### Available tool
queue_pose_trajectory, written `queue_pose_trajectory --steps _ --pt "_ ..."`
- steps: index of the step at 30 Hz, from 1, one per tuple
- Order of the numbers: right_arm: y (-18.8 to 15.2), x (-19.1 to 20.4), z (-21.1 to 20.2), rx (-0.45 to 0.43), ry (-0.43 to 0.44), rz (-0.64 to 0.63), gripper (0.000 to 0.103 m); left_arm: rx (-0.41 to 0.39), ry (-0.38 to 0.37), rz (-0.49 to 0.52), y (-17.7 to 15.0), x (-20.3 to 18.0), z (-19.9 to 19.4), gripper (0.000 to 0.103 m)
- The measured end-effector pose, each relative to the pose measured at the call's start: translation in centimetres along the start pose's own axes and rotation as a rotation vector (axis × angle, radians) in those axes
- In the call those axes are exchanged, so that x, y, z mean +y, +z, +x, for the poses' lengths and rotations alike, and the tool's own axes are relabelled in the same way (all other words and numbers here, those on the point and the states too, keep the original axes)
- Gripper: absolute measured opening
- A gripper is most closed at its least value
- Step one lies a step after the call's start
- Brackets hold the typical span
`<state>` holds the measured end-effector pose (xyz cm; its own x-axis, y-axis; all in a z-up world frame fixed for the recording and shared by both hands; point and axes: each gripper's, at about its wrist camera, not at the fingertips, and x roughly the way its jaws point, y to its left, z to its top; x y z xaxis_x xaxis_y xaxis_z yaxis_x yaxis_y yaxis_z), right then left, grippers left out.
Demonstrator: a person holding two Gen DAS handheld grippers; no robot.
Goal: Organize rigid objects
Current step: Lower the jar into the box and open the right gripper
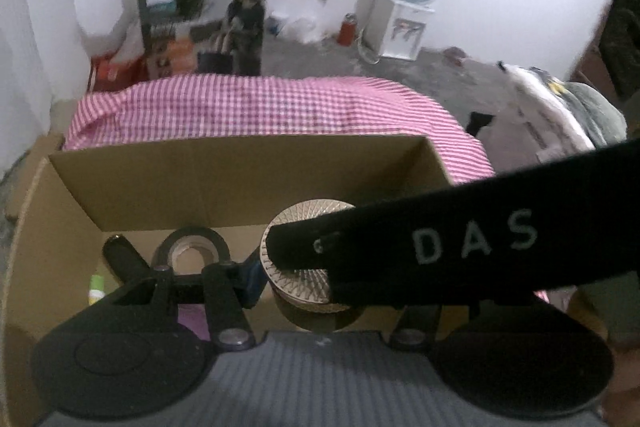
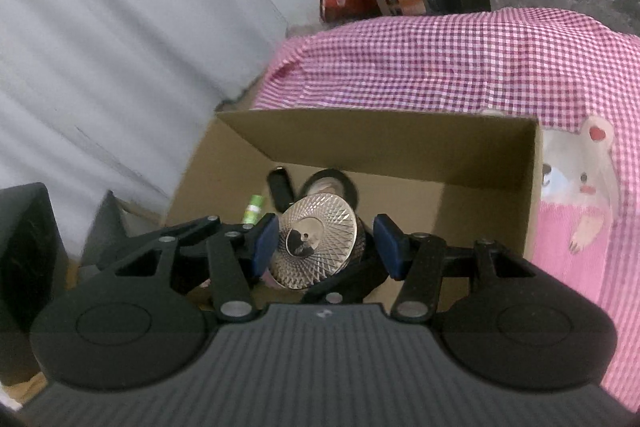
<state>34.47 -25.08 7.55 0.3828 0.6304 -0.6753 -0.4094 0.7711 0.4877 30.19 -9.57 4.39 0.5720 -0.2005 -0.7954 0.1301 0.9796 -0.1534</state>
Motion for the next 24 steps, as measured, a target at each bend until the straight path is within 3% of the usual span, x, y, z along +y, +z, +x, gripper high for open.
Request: queue_pose_trajectory --steps 11,24 --pt "3.5 -1.0 4.4 0.108 -0.074 -0.056 0.054 0.076 0.004 -0.116 1.4 1.1 4.6 0.057" --pt "5.0 -2.5 8.0 0.148 -0.089 -0.054 0.054 0.138 0.021 -0.182 1.9 2.2 7.2 0.059"
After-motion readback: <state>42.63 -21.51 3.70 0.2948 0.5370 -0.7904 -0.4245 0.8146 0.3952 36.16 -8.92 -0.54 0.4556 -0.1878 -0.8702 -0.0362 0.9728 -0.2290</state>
